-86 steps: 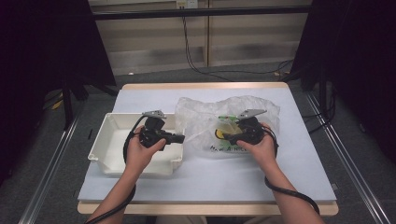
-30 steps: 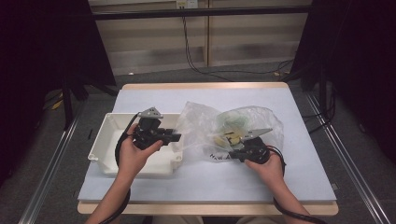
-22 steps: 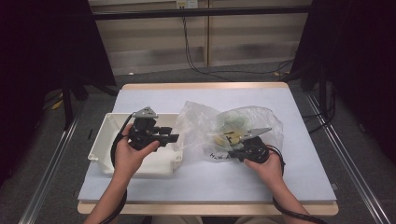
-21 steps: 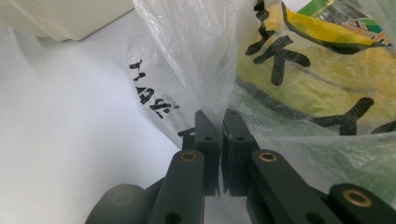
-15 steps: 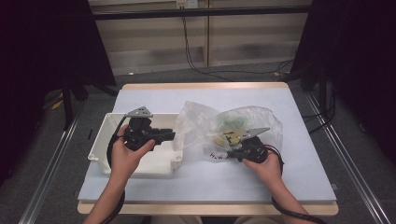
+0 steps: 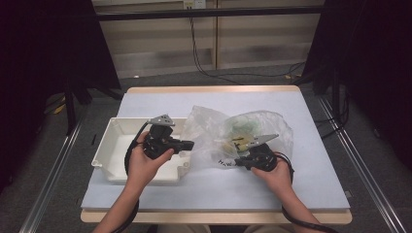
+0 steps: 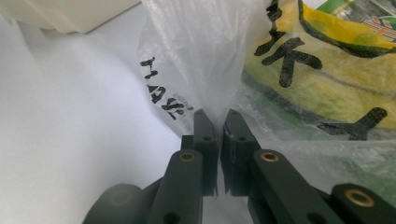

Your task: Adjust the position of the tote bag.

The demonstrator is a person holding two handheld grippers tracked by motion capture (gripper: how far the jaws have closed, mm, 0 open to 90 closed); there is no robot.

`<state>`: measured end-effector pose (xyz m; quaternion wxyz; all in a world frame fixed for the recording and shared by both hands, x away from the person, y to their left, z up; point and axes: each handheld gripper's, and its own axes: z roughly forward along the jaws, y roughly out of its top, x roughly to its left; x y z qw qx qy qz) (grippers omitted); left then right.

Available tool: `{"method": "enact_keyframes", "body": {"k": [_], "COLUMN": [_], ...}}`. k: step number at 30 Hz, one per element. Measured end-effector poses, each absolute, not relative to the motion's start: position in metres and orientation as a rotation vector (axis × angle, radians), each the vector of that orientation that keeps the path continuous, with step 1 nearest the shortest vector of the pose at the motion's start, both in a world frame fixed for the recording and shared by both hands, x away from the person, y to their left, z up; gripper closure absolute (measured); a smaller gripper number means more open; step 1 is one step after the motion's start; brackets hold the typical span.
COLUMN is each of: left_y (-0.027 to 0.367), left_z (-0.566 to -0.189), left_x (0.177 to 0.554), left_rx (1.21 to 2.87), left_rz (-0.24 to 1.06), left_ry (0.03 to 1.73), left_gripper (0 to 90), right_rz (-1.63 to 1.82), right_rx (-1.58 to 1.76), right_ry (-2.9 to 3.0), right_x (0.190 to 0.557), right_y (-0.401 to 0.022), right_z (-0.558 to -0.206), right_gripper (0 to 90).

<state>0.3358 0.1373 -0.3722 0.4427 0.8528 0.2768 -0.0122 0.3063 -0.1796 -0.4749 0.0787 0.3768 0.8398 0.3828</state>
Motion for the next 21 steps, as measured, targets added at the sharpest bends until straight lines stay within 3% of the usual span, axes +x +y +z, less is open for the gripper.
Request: {"method": "enact_keyframes", "body": {"k": [21], "left_y": [0.045], "left_z": [-0.405], "left_x": [0.354], "left_rx": [2.211], "left_rz": [-0.12], "left_ry": [0.602], "left_gripper": [90.0], "right_rz": [1.15], "right_rx": [1.119], "right_ry": [2.532], "right_x": [0.284], "right_y": [-0.178], "right_z": [-0.478], "right_gripper": [88.9]}}
